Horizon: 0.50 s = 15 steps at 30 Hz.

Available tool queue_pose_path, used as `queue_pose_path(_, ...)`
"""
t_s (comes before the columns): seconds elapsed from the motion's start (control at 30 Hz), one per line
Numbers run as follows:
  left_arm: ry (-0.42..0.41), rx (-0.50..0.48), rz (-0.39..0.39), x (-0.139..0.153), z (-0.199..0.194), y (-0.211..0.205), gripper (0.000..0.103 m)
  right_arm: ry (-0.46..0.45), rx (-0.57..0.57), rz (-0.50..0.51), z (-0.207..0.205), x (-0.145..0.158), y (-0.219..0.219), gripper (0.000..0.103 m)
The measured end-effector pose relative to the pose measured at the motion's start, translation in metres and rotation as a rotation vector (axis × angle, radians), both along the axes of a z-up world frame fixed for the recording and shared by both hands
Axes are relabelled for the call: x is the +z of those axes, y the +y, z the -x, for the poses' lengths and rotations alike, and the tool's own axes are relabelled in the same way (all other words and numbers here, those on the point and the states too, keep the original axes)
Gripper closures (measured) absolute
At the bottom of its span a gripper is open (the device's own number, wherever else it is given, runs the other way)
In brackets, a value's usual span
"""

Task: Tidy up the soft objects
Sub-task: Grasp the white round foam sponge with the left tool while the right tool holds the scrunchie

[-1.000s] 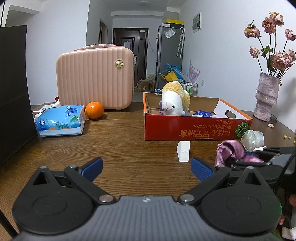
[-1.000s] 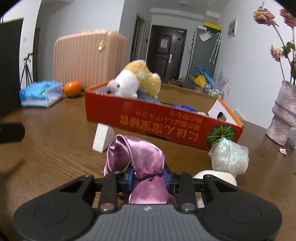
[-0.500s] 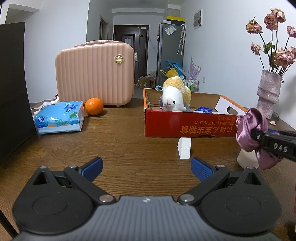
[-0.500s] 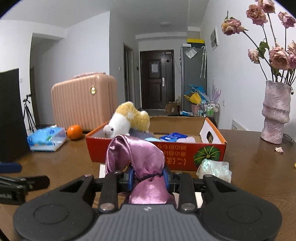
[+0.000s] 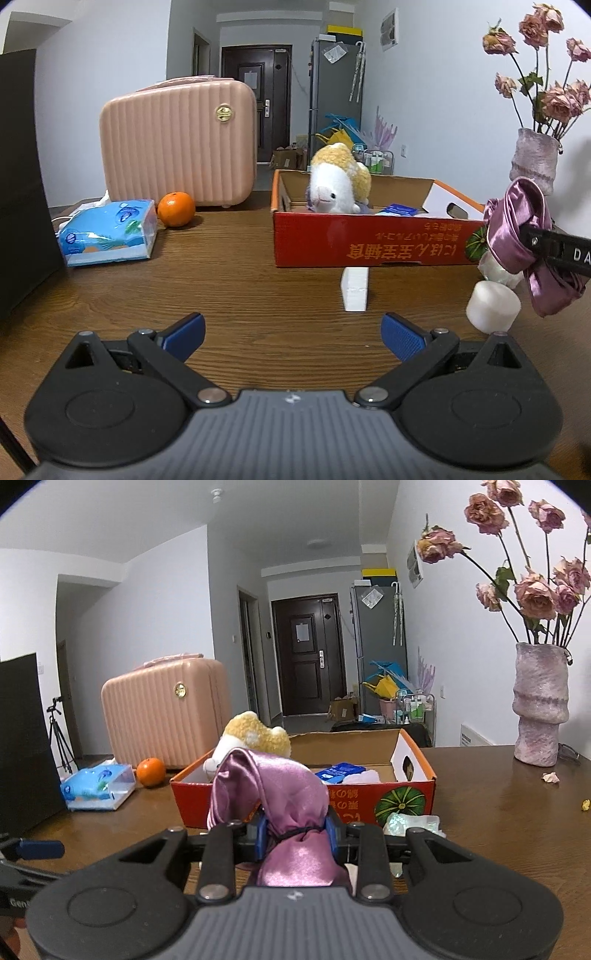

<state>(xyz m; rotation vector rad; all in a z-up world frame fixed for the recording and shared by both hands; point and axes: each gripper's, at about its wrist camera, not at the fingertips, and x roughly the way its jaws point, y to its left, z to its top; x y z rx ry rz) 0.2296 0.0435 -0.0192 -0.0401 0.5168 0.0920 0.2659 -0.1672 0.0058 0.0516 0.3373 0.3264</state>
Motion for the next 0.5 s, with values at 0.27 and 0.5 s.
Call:
queue_pose_path(0.27, 0.013, -0.033, -0.003, -0.001, -0.006, -0.024, 0.0, -0.002, -0.019, -0.027, 0.002, 0.004, -0.014, 0.074)
queue_pose_path(0.5, 0.023, -0.045, 0.008, 0.0, -0.015, -0.041, 0.0, 0.005, -0.037, -0.038, 0.001, 0.003, -0.029, 0.074)
